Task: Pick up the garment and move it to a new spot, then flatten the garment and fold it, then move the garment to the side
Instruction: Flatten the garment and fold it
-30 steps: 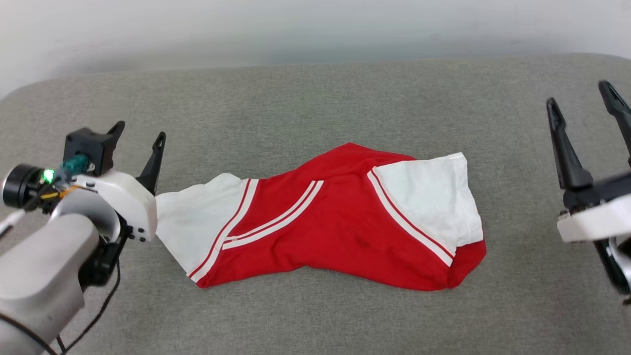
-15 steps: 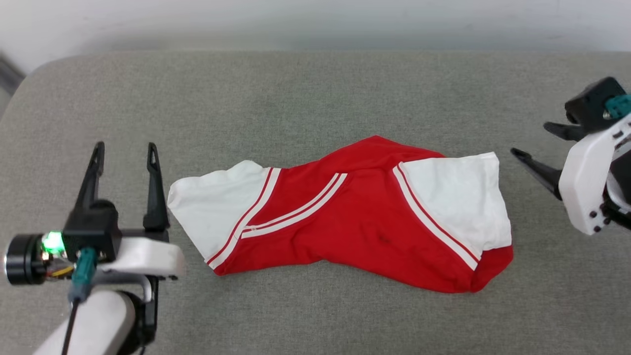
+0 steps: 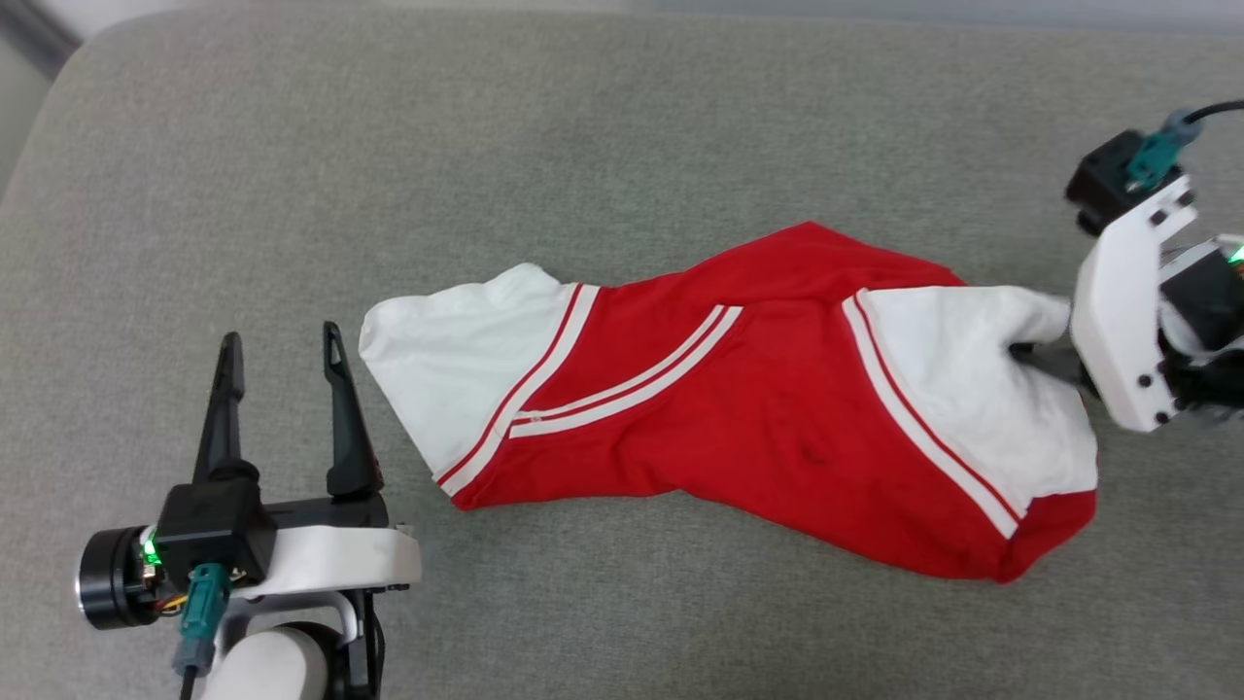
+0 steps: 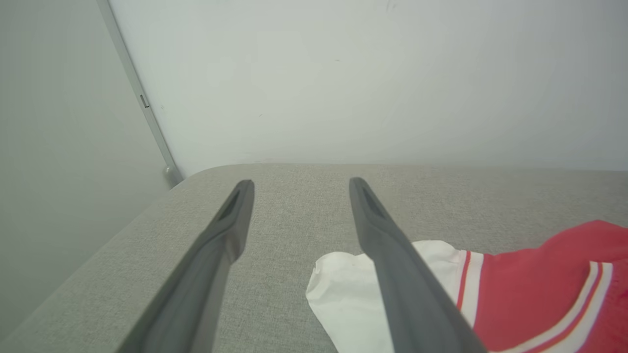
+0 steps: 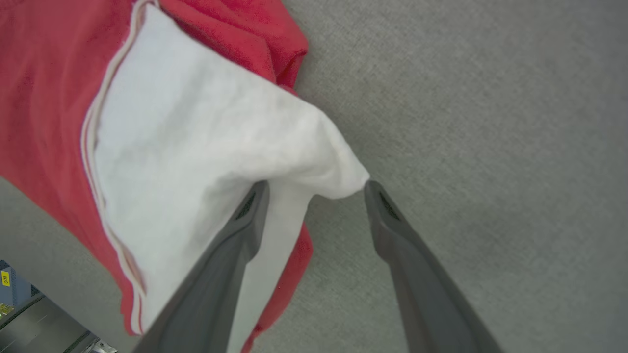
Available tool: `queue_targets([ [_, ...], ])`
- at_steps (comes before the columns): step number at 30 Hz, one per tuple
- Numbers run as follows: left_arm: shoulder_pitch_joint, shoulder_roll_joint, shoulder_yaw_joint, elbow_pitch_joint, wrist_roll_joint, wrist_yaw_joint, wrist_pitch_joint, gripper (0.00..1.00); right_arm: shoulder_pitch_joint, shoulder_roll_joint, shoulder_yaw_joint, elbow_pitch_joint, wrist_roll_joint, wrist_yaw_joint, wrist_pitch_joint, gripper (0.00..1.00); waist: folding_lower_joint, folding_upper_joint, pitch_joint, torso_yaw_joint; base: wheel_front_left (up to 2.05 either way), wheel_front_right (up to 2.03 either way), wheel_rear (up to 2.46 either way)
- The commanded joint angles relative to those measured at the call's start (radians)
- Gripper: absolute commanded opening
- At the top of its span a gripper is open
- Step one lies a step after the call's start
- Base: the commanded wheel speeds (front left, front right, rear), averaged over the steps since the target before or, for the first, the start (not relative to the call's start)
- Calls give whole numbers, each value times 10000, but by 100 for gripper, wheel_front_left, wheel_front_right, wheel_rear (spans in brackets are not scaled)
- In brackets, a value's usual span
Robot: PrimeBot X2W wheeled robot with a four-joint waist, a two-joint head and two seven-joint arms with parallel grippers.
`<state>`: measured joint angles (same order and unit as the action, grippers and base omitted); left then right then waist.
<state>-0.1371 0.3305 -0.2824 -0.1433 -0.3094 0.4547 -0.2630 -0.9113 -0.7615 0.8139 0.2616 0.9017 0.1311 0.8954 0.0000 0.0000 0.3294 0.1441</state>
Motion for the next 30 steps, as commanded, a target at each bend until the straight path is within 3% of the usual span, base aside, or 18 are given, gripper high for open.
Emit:
queue_targets([
  [1, 100, -205, 118, 28, 175, -180, -24, 100, -59, 172, 131, 190, 108, -7, -43, 100, 0, 0, 243, 222, 0, 0, 0],
  [10, 63, -1371, 997, 329, 1069, -1317, -25, 100, 393, 213, 1767, 816, 77, -8, -688, 100, 0, 0, 526, 344, 0, 0, 0],
  [11, 60, -1441, 1098, 364, 1151, -1425, -25, 100, 259, 181, 1880, 780, -85, -11, -1004, 45, 0, 0, 509, 299, 0, 0, 0],
  [12, 69, -1505, 1187, 409, 1220, -1519, -25, 100, 76, 133, 1919, 791, -161, -13, -1322, 0, 0, 0, 477, 246, 0, 0, 0],
  [20, 376, -1947, 1881, 631, 1695, -2057, -25, 100, -1316, 87, 1960, 1019, -57, -10, -3703, 0, 0, 0, -196, -227, 0, 0, 0],
  [30, 980, -2322, 2424, 697, 2008, -2413, -25, 100, -2584, -362, 2533, 801, 44, -8, -5626, 0, 0, 0, -1000, -517, 0, 0, 0],
])
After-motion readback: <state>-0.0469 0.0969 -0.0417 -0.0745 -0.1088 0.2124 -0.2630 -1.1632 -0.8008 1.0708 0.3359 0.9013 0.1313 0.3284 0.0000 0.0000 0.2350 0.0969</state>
